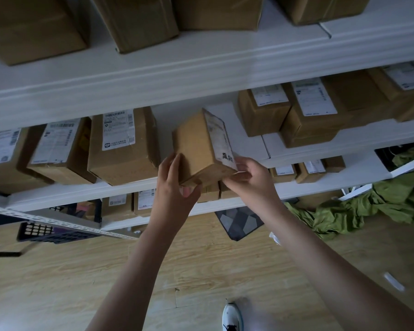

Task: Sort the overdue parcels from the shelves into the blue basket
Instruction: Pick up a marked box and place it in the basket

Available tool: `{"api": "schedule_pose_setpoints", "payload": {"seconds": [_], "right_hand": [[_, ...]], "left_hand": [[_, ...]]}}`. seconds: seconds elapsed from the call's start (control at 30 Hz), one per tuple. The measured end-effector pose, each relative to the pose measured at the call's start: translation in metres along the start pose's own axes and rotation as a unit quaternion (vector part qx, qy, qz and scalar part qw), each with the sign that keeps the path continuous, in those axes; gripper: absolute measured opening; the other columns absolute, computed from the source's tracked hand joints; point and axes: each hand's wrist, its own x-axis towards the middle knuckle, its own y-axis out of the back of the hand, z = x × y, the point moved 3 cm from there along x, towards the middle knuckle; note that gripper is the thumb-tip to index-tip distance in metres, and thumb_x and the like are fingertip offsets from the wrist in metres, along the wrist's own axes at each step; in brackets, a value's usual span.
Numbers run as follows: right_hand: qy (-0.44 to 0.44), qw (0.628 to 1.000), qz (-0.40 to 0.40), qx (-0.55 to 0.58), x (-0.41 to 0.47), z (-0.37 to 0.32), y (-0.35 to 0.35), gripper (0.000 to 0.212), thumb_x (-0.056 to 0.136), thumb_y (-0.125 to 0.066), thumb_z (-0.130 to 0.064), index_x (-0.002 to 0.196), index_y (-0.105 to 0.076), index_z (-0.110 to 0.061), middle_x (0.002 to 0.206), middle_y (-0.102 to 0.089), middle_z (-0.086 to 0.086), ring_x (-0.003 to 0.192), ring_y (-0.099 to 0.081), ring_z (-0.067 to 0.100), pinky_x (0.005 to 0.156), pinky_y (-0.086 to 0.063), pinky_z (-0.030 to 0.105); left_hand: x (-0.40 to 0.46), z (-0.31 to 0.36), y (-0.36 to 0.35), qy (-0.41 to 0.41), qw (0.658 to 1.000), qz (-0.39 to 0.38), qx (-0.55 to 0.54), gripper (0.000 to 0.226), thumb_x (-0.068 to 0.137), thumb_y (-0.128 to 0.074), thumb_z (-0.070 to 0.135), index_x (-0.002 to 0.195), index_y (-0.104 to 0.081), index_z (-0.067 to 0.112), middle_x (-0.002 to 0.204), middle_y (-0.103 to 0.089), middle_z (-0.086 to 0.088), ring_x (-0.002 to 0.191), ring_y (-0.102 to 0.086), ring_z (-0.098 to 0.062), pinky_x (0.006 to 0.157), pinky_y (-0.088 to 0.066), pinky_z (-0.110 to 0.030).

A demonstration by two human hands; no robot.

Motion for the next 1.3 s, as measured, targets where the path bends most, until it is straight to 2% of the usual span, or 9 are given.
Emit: {"api": "schedule_pose_setpoints", "payload": {"seconds": [0.13,0.27,0.37,0.5,0.67,0.77,1.0,1.2,1.3], "right_hand": [[0.088,0.992,-0.008,-0.085,-0.01,-0.011,-0.008,0.052,0.085,-0.079,-0.016,0.133,-0.06,-0.019,0.115,-0.067,-0.012,0.101,-0.063,0.0,0.086,-0.053,0.015],[0.122,0.983,-0.03,-0.134,-0.008,-0.006,-0.024,0.052,0.084,-0.079,-0.02,0.133,-0.06,-0.022,0.119,-0.062,-0.009,0.106,-0.059,-0.002,0.091,-0.053,0.018],[0.107,0.982,-0.033,-0.154,0.0,0.004,-0.026,0.05,0.081,-0.081,-0.025,0.128,-0.063,-0.021,0.114,-0.061,-0.009,0.1,-0.061,0.003,0.089,-0.057,0.03],[0.1,0.976,-0.067,-0.181,0.011,0.008,-0.029,0.056,0.078,-0.084,-0.029,0.129,-0.059,-0.024,0.117,-0.059,-0.009,0.104,-0.059,0.004,0.09,-0.056,0.03],[0.146,0.943,-0.133,-0.267,0.029,-0.003,-0.035,0.086,0.075,-0.087,-0.027,0.149,-0.043,-0.024,0.137,-0.051,0.001,0.127,-0.044,0.016,0.105,-0.047,0.035],[0.157,0.935,-0.133,-0.289,0.037,-0.012,-0.034,0.088,0.077,-0.086,-0.028,0.152,-0.041,-0.021,0.143,-0.045,0.005,0.131,-0.045,0.02,0.107,-0.047,0.036],[0.201,0.927,-0.056,-0.311,0.007,0.001,-0.031,0.076,0.081,-0.079,-0.028,0.148,-0.045,-0.016,0.132,-0.049,0.004,0.112,-0.061,0.019,0.089,-0.059,0.037],[0.248,0.903,-0.028,-0.351,-0.056,-0.006,-0.031,0.08,0.082,-0.081,-0.022,0.151,-0.041,-0.012,0.141,-0.043,0.004,0.124,-0.054,0.019,0.089,-0.055,0.026],[0.267,0.894,-0.026,-0.358,-0.088,-0.024,-0.038,0.08,0.082,-0.082,-0.016,0.15,-0.042,-0.012,0.141,-0.044,0.005,0.129,-0.051,0.021,0.088,-0.058,0.032]], "left_hand": [[-0.003,0.0,-0.005,0.011,1.0,-0.01,-0.002,0.07,0.08,-0.084,0.024,0.141,-0.051,0.014,0.145,-0.045,0.002,0.128,-0.053,-0.019,0.099,-0.054,-0.038],[-0.001,-0.001,-0.007,0.042,0.999,-0.014,-0.016,0.072,0.078,-0.085,0.026,0.141,-0.051,0.015,0.131,-0.054,0.0,0.105,-0.044,0.004,0.077,-0.04,-0.002],[0.002,-0.004,-0.005,0.038,0.999,-0.018,-0.025,0.071,0.078,-0.085,0.022,0.14,-0.052,0.013,0.129,-0.055,0.0,0.1,-0.042,0.009,0.077,-0.04,0.001],[0.006,-0.009,-0.003,0.031,0.999,-0.021,-0.029,0.076,0.075,-0.088,0.023,0.14,-0.052,0.013,0.131,-0.055,0.001,0.104,-0.046,0.006,0.08,-0.038,0.003],[0.021,-0.006,-0.001,0.031,0.996,-0.053,-0.062,0.095,0.068,-0.093,0.031,0.148,-0.042,0.024,0.134,-0.047,0.017,0.119,-0.052,-0.005,0.092,-0.046,-0.013],[0.031,0.003,0.001,0.002,0.998,-0.06,-0.032,0.102,0.069,-0.09,0.031,0.154,-0.035,0.019,0.145,-0.047,0.006,0.131,-0.045,-0.012,0.106,-0.038,-0.022],[0.007,0.012,0.006,-0.059,0.997,-0.05,0.018,0.1,0.08,-0.083,0.024,0.159,-0.023,0.013,0.157,-0.035,-0.002,0.146,-0.031,-0.012,0.109,-0.021,-0.001],[-0.049,0.025,0.028,-0.105,0.994,-0.026,-0.006,0.085,0.088,-0.076,0.02,0.156,-0.028,0.006,0.155,-0.036,-0.005,0.147,-0.03,-0.007,0.116,-0.03,-0.015],[-0.077,0.027,0.049,-0.121,0.992,-0.017,-0.019,0.08,0.089,-0.073,0.017,0.156,-0.029,0.004,0.155,-0.037,-0.005,0.148,-0.034,-0.02,0.113,-0.044,-0.043]]}}
